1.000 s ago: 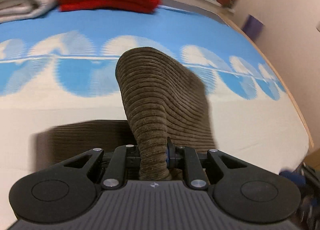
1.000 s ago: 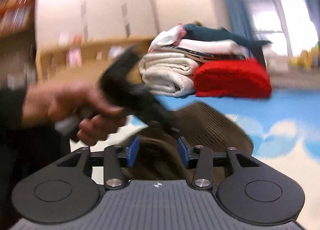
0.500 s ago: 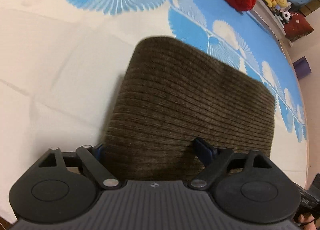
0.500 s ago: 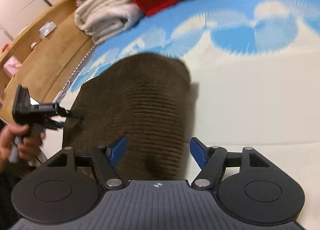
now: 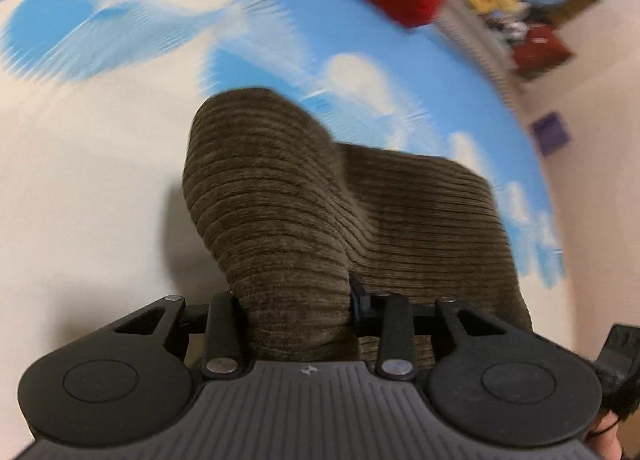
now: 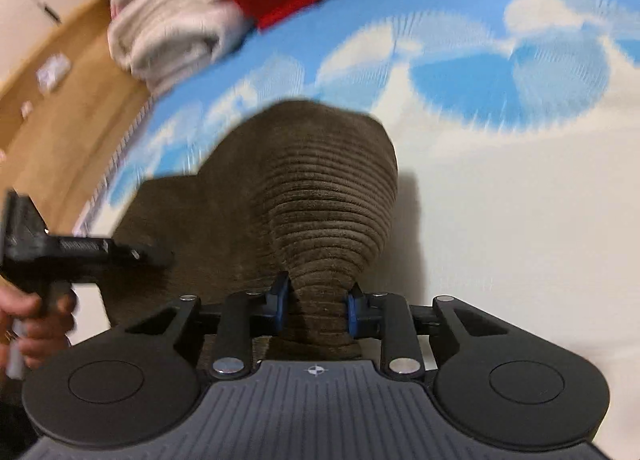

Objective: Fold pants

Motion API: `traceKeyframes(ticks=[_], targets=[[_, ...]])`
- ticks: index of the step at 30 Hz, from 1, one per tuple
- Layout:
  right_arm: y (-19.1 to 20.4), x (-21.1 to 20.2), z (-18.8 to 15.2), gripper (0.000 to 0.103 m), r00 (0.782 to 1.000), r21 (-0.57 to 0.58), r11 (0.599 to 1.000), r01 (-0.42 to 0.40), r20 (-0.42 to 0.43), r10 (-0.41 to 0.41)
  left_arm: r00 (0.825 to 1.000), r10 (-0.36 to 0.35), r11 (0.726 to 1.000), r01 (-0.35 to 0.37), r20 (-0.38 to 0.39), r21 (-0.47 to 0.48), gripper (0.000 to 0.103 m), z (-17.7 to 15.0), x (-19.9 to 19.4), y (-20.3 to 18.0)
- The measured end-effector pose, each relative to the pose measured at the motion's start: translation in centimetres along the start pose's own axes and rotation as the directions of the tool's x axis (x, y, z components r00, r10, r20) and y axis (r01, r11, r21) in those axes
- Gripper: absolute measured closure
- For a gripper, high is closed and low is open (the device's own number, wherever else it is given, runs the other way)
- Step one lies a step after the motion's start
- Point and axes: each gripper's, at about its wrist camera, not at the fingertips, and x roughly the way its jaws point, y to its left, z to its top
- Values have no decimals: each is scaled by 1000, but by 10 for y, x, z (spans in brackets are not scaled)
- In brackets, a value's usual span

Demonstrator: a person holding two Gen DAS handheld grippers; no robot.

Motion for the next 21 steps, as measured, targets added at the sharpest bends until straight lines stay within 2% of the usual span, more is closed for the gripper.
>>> traceKeyframes(ticks=[3,6,7,8,9,10,11,12,13,14,16,17,18,19,20,21], targets=[[-28,-34,40,76,997,0,1000,26,70,-26,996,-82,997,81,43,16,64,16,19,-45],[-60,-65,71,76,989,-51,998,49,145,-41,987,-140,988,136,72,69,60,25,47,-85],[-74,-74,78,75,985,-58,996,61,165,-50,987,-139,987,132,76,87,51,26,58,-94],[-87,-75,84,74,980,-67,993,94,179,-81,994,-81,991,73,77,110,36,26,73,-103],[-99,-74,86,68,968,-80,982,174,198,-155,997,17,992,-26,80,121,30,25,82,-109],[-111,-69,86,62,935,-76,950,303,218,-281,988,128,984,-138,86,116,29,23,89,-113],[-125,-61,85,62,866,-45,882,468,220,-449,974,206,968,-217,92,129,37,21,94,-116],[-138,-58,82,61,817,-15,834,552,207,-538,971,216,960,-230,101,160,44,19,94,-121],[-152,-58,77,61,809,13,827,562,196,-554,977,186,959,-204,108,195,56,16,91,-128],[-164,-60,72,62,832,44,849,527,177,-526,984,141,957,-164,112,239,65,13,87,-136],[-167,-63,70,63,885,51,900,434,162,-436,989,54,930,-99,135,353,72,3,79,-151],[-159,-67,69,63,907,3,925,380,196,-373,992,23,912,-72,125,403,72,-3,79,-154],[-151,-66,68,64,914,-62,928,368,209,-349,996,12,904,-47,85,424,72,-8,87,-156],[-144,-59,67,64,916,-121,920,373,204,-344,999,35,901,-37,13,432,72,-13,103,-155],[-143,-49,65,64,925,-164,914,370,155,-346,994,98,894,-67,-47,444,73,-20,121,-152],[-147,-35,61,64,936,-184,918,352,66,-346,977,195,868,-132,-83,479,73,-30,138,-147]])
